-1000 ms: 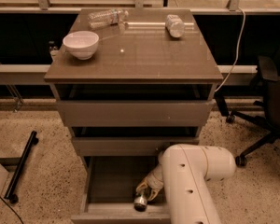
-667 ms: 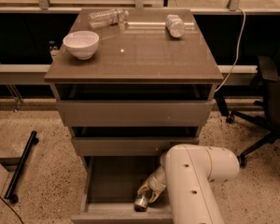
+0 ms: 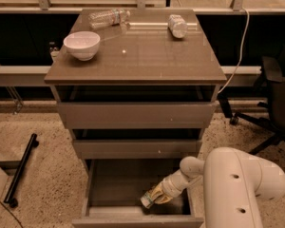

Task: Pick 7up can from bottom drawer and place on counter

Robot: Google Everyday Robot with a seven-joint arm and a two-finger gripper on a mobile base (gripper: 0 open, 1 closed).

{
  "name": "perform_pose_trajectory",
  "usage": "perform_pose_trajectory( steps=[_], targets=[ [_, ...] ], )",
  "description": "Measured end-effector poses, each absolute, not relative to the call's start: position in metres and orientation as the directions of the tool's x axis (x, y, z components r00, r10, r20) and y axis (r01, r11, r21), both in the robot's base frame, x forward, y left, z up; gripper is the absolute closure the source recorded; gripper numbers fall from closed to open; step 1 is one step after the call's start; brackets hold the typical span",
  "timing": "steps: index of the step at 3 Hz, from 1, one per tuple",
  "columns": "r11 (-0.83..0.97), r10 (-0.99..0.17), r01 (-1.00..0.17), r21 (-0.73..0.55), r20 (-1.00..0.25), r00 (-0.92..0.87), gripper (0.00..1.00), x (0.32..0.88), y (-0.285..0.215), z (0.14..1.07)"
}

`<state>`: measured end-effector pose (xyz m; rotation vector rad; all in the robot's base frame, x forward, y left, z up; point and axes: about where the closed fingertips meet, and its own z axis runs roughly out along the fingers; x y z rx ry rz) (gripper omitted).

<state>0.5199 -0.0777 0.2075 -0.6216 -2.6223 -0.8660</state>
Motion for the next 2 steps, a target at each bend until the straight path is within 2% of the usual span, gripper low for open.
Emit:
perform_pose_trajectory(
  steps=[2],
  targets=[
    [0.623, 0.173, 0.294, 0.725, 0.239, -0.956, 1.00, 0.487, -0.120, 0.317]
  ],
)
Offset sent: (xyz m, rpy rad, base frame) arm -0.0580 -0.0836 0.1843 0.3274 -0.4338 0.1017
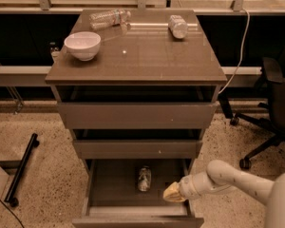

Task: Pick 7up can from bottom drawer and place on counter

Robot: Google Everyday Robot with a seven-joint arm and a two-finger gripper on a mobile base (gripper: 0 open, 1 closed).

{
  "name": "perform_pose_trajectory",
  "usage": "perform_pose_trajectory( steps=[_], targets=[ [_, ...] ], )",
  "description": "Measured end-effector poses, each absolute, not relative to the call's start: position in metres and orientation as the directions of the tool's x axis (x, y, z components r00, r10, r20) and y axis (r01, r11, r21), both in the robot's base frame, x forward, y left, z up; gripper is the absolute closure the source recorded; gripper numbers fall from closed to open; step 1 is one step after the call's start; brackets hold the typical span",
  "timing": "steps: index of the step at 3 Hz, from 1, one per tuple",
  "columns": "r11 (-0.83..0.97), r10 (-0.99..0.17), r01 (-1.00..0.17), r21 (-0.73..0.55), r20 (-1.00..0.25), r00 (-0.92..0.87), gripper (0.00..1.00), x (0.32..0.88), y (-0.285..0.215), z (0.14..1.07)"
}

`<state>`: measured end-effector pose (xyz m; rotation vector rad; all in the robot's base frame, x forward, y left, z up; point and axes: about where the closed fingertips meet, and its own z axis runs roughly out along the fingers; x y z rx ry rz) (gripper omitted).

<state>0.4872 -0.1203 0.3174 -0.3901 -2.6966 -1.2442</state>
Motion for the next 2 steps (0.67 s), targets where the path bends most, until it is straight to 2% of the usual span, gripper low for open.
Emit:
perform_pose_trajectory(
  steps=[1, 2],
  targets=[
    [0.615, 0.156, 0.245, 0.749, 0.189, -0.969, 0.86, 0.4755, -0.1324, 0.3423],
    [0.615, 0.152, 0.245, 0.749, 0.192, -0.969, 0.63, 0.4748, -0.1305, 0.3411]
  ],
)
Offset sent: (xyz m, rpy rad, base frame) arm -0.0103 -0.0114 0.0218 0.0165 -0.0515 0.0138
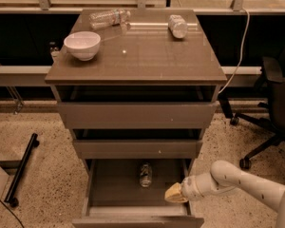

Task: Pick 7up can from bottom drawer and place on counter

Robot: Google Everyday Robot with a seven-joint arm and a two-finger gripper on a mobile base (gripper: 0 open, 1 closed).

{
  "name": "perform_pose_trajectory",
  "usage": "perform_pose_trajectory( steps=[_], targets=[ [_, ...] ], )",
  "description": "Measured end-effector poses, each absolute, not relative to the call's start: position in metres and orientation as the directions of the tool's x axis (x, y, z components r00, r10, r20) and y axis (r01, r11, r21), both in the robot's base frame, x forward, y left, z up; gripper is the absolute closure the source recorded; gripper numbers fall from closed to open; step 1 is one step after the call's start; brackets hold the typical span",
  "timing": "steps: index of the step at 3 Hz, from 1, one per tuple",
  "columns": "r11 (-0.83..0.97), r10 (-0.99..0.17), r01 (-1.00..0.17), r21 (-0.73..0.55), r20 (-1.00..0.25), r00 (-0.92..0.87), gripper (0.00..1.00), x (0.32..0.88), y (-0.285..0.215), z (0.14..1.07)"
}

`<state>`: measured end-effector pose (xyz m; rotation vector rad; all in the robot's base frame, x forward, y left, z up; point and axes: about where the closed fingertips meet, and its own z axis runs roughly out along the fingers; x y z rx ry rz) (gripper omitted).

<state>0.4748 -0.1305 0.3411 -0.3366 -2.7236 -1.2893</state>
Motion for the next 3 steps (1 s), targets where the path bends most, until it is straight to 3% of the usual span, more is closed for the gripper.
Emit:
perform_pose_trajectory(
  steps=[1, 2, 3],
  targets=[
    [0.614, 0.149, 0.245, 0.750, 0.195, -0.970, 0.39, 0.474, -0.128, 0.340],
    [0.641, 0.131, 0.194, 0.743, 0.143, -0.981, 0.08, 0.476, -0.116, 0.338],
    [0.653, 0.121, 0.126, 0.747, 0.061, -0.991, 0.00, 0.487, -0.096, 0.337]
  ],
)
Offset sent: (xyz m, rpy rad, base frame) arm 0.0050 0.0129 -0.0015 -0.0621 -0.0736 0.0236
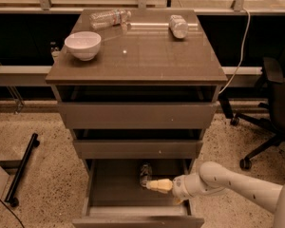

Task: Pick 7up can from bottom drawer and place on counter

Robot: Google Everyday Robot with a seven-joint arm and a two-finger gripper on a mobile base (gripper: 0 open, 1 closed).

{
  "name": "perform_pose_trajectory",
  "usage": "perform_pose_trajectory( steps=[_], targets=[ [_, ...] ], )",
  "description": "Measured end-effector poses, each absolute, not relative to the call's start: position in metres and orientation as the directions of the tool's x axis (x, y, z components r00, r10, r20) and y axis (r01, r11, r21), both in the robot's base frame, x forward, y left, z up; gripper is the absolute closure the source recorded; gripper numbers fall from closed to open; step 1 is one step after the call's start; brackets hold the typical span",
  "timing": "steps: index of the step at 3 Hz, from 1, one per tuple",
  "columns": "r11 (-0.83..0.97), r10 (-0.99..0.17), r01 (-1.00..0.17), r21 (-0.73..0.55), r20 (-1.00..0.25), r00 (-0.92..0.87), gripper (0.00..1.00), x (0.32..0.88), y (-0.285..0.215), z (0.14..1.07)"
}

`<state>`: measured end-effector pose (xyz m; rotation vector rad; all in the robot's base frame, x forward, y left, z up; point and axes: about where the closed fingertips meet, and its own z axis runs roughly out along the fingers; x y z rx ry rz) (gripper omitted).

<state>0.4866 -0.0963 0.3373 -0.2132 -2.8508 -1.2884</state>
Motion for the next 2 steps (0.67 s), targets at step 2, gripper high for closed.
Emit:
perform_pose_trajectory(
  steps=[2],
  targets=[
    [0.671, 0.157, 0.026, 0.741, -0.107, -0.982, 0.00, 0.520, -0.056, 0.326]
  ],
)
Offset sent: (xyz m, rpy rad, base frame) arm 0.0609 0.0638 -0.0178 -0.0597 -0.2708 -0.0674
